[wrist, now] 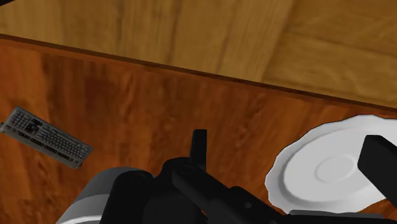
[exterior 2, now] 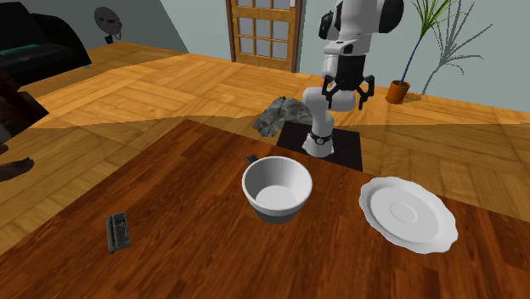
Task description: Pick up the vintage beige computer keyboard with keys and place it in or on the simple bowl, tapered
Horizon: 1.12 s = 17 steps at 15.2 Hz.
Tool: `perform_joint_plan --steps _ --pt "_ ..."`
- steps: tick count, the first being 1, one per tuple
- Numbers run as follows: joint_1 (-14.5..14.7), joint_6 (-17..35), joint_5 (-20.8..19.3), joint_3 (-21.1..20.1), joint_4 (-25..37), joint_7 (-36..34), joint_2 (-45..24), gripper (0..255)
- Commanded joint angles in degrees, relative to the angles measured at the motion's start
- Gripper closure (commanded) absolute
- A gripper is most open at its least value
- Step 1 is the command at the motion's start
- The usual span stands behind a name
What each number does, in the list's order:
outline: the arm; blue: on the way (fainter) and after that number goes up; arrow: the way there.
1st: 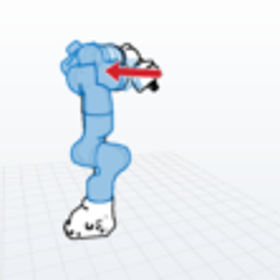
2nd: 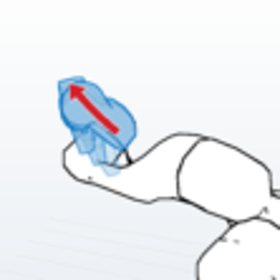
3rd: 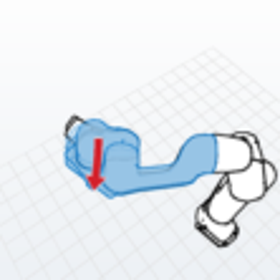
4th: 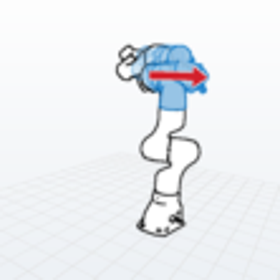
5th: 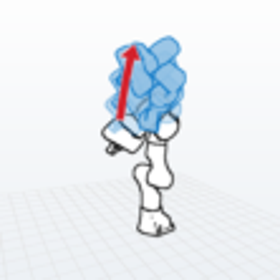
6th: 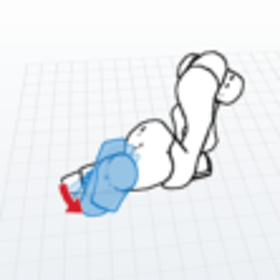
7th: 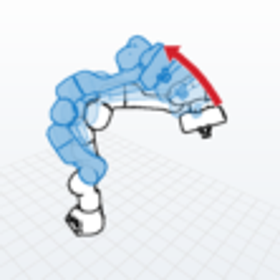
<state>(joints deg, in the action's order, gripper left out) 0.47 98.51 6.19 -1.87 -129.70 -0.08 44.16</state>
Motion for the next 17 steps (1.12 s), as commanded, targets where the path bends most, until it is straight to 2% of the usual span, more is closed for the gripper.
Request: perform_joint_plan --steps 1,9,17 --pt "0.0 0.0 0.0 0.0 0.0 0.0 0.0 0" --pt "1.3 2.7 -4.8 12.2 -0.1 21.8 -6.9 0" --pt "3.5 5.3 -6.5 23.3 6.9 43.8 -20.6 0"
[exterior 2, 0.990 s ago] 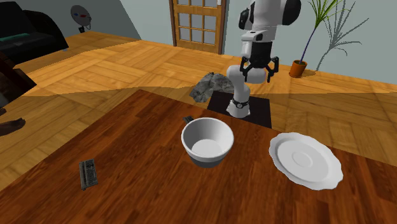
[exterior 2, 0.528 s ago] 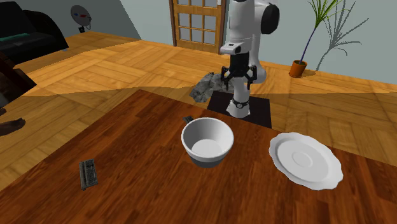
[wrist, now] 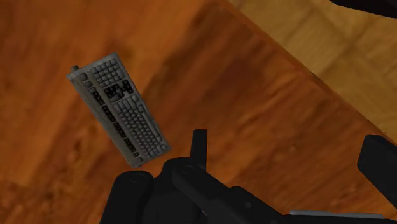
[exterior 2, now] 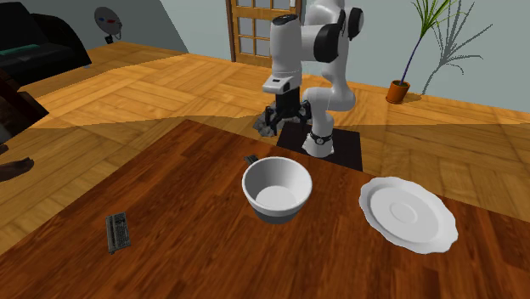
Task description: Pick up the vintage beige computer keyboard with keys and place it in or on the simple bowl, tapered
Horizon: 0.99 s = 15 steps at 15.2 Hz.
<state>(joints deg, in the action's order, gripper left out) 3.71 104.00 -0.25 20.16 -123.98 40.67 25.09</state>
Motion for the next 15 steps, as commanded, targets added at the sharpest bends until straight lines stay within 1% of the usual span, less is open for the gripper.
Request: perform_joint_plan --steps 1,6,10,15 --pt "0.6 0.1 0.1 2.6 2.5 5.8 -3.7 0" --pt "1.7 0.5 2.8 8.3 10.7 20.0 -15.6 0" --pt "1.1 -0.2 6.8 11.1 18.8 31.2 -26.3 0" --pt "1.1 3.6 7.1 10.8 15.3 31.4 -26.7 0"
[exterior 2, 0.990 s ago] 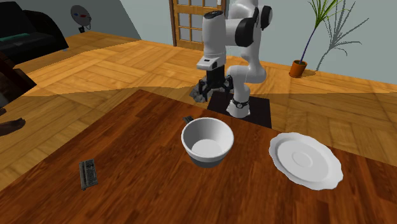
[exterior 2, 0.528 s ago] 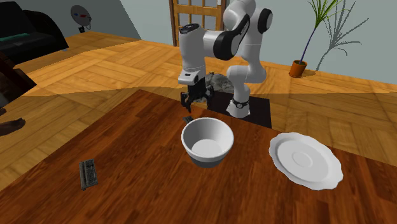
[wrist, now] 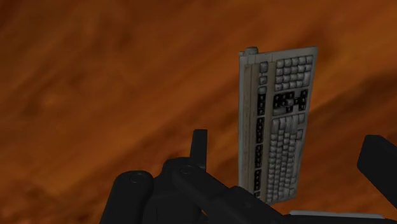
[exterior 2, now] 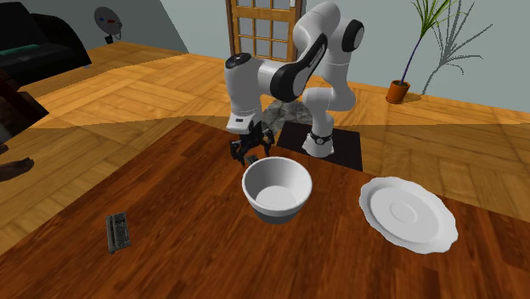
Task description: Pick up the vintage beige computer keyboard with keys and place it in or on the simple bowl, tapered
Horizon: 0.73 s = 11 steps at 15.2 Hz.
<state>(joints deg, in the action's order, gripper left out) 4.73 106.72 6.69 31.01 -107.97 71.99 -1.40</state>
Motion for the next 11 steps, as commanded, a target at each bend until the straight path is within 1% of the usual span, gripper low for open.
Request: perform_joint_plan --steps 1,3,11 --pt "0.1 1.6 0.2 -0.1 -1.3 0.1 -0.3 0" --pt "0.1 2.8 0.4 -0.1 -2.3 0.3 -0.5 0" --pt "0.1 2.8 0.4 -0.1 -2.3 0.3 -0.5 0"
